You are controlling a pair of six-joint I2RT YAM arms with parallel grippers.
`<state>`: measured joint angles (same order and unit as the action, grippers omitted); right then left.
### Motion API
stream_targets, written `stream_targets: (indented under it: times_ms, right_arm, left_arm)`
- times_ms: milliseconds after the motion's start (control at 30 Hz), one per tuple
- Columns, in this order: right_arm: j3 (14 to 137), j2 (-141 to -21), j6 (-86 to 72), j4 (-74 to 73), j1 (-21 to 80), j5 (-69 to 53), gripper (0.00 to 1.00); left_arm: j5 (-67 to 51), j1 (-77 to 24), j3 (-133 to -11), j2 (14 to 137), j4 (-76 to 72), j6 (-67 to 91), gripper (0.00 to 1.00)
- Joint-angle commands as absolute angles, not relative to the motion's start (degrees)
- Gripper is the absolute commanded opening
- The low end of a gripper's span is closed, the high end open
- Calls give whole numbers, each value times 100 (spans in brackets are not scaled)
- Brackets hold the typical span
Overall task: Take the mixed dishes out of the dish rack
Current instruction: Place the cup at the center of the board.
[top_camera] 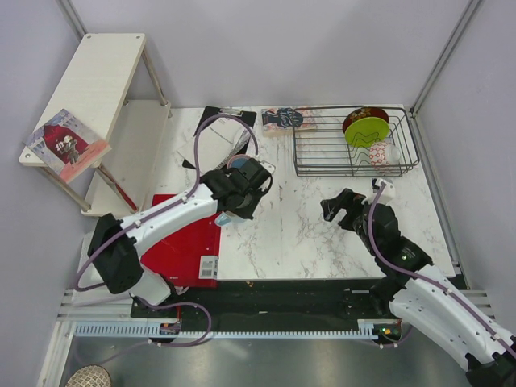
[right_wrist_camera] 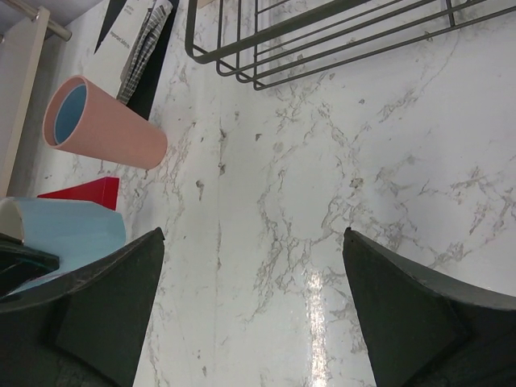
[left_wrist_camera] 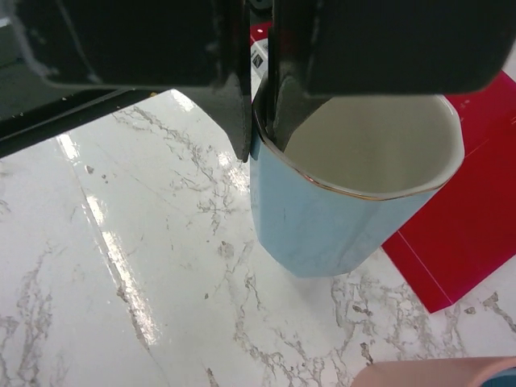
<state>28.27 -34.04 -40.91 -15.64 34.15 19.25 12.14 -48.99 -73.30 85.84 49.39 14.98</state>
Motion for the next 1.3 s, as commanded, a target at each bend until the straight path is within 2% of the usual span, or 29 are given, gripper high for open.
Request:
stream_targets:
  times_ms: [0, 433, 733, 900, 1267]
  right_arm:
    - [2742, -3340, -4096, -1582, 3401, 1978, 98]
    - [2584, -3261, -4052, -1538, 3401, 1951, 98]
    - [2566, -3208, -4025, -1547, 3401, 1890, 98]
    - [2575, -3261, -4025, -1538, 3401, 1828, 98]
    - [2593, -3270, -4017, -1538, 3401, 1767, 98]
  left_arm:
    - [1538, -4922, -7356, 8947, 4377, 1090, 2]
    - [1213, -4878, -7989, 9984, 4316, 774, 2]
    - [537, -4588, -8095, 10037, 4403, 888, 2]
    - [317, -4483, -8314, 10116, 4930, 1002, 2]
    - [1018, -4298, -8376, 10265, 5203, 862, 2]
